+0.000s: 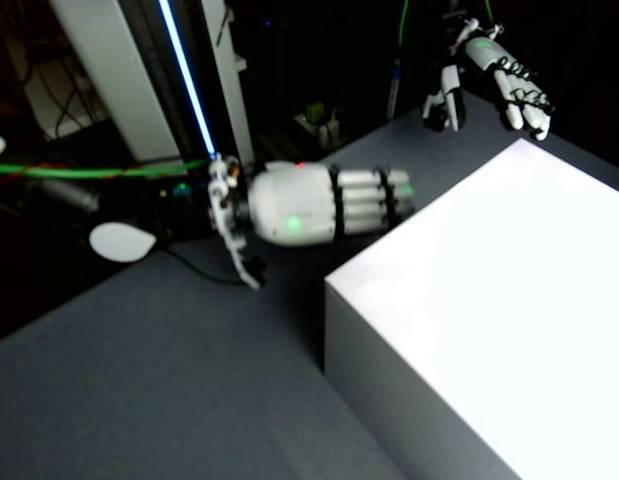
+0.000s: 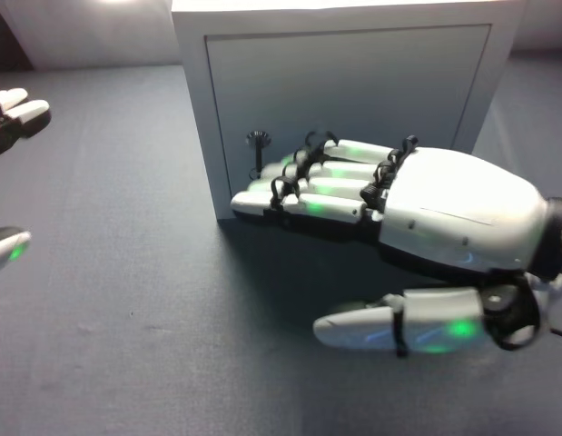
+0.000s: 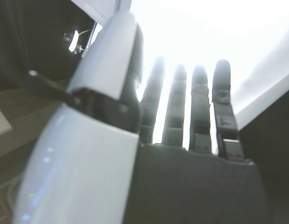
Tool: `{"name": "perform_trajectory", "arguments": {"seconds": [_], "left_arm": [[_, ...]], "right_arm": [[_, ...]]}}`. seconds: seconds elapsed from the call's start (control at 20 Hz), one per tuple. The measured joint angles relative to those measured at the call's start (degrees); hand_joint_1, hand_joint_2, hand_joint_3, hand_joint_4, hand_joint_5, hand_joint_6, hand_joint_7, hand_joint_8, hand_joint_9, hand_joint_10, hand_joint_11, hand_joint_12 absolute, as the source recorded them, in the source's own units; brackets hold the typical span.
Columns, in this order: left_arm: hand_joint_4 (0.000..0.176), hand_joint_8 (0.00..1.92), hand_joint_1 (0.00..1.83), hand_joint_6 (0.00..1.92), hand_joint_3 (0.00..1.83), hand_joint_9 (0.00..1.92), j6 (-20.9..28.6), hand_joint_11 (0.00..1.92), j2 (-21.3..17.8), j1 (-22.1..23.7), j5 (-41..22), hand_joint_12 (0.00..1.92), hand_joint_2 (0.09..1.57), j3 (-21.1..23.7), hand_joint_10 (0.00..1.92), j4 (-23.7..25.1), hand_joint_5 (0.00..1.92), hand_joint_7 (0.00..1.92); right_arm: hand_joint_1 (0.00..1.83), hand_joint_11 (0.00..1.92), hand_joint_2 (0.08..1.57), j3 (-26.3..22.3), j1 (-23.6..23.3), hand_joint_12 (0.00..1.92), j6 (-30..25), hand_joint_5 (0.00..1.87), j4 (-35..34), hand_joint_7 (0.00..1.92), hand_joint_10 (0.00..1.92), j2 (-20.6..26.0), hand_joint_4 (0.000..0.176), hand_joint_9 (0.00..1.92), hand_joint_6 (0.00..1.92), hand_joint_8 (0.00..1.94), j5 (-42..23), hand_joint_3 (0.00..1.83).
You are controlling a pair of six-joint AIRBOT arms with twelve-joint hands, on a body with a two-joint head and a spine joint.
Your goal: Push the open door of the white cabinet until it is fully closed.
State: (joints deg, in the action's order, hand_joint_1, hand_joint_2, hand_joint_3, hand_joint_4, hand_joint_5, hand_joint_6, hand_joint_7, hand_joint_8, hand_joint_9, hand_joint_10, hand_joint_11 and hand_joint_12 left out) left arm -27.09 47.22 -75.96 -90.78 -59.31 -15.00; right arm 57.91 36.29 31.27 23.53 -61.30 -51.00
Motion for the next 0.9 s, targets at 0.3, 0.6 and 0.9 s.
{"name": "perform_trajectory", "arguments": {"seconds": [0.3, 0.6, 0.9], "left_arm": [[0.0, 0.0, 0.88, 0.0, 0.0, 0.11, 0.07, 0.0, 0.0, -0.28, -0.85, 0.66, 1.3, 0.33, 0.0, -1.01, 0.22, 0.13], [0.013, 0.0, 0.9, 0.0, 0.0, 0.08, 0.15, 0.0, 0.0, -0.28, -1.42, 0.5, 1.29, 0.31, 0.0, -1.07, 0.19, 0.11], [0.007, 0.0, 0.67, 0.0, 0.0, 0.03, 0.09, 0.0, 0.68, 1.36, -1.31, 0.61, 1.24, -0.66, 0.0, -1.27, 0.09, 0.05]], "right_arm": [[0.24, 0.03, 1.28, -3.91, 5.01, 1.34, -0.94, 0.42, -0.5, 0.56, 0.14, 8.85, 0.0, 0.52, 0.02, 0.0, -6.23, 0.0], [0.17, 0.0, 1.28, -7.98, 11.56, 1.13, 6.32, 0.38, -10.05, 0.41, 0.0, 15.98, 0.0, 0.38, 0.02, 0.0, -11.89, 0.0], [0.34, 0.0, 1.34, -9.62, 21.49, 0.34, 12.33, 0.01, -25.22, 0.01, 0.0, 20.11, 0.009, 0.01, 0.0, 0.0, -22.51, 0.0]]}}
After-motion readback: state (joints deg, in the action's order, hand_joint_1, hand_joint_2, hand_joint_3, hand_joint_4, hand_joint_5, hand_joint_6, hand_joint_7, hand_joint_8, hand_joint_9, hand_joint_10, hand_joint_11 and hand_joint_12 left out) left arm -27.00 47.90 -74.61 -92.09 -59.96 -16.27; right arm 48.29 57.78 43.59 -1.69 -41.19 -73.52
